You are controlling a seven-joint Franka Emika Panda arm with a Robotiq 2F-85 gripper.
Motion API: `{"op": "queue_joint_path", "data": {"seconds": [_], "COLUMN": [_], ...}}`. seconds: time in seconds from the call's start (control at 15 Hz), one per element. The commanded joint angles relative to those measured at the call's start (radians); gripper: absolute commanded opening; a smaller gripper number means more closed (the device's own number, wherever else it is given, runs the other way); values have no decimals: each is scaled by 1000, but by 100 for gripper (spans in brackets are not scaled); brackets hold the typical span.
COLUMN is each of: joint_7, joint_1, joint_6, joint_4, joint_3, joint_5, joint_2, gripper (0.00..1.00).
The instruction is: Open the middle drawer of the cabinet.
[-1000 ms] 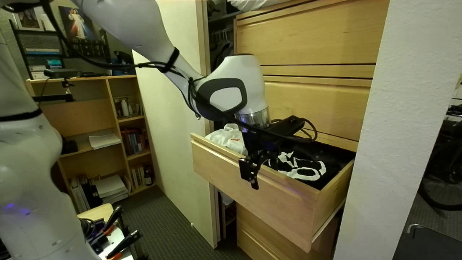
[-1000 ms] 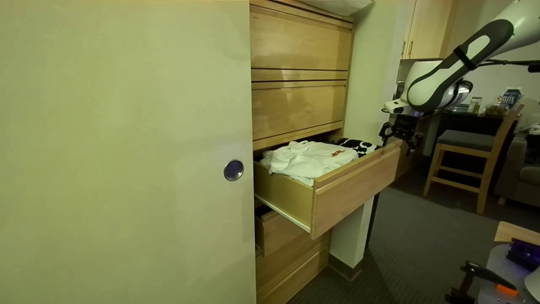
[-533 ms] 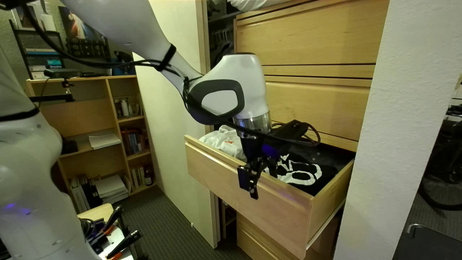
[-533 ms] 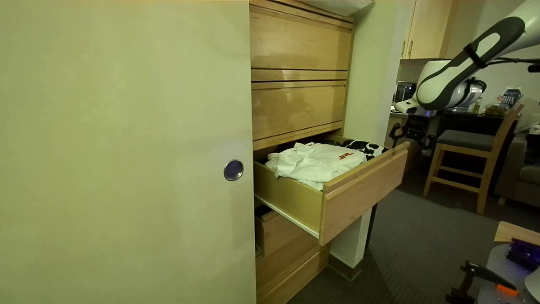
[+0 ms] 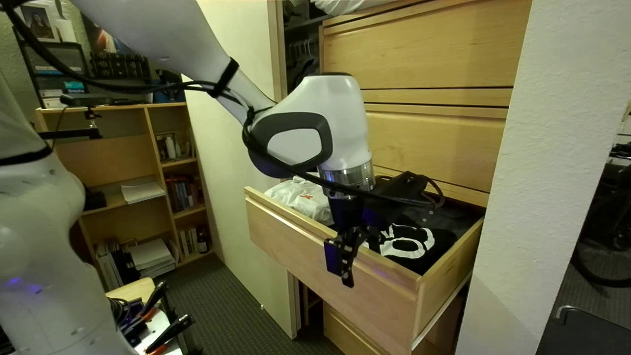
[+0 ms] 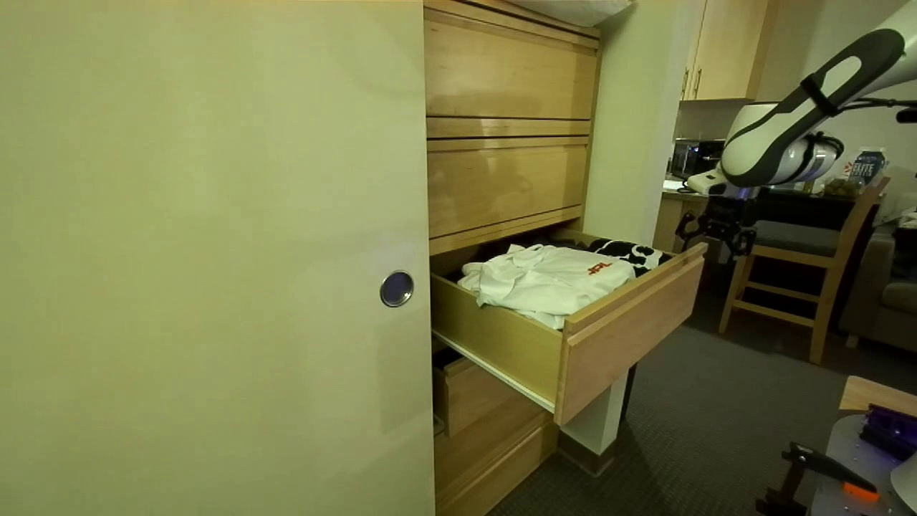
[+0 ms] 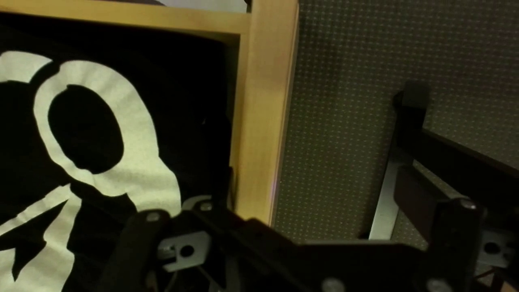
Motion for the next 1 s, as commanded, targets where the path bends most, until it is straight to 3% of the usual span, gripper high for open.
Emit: {"op": "queue_joint_path", "data": {"seconds": [0.0,0.93], "joint_7": [-77,-127], "joint_1": [-24,-45], "joint_6": [-10,-28], "joint_4": [-53,-86], "joint_3": [-24,-50], "joint_5": [-18,-106], "joint_2": [-43,-74], "gripper": [100,100]}}
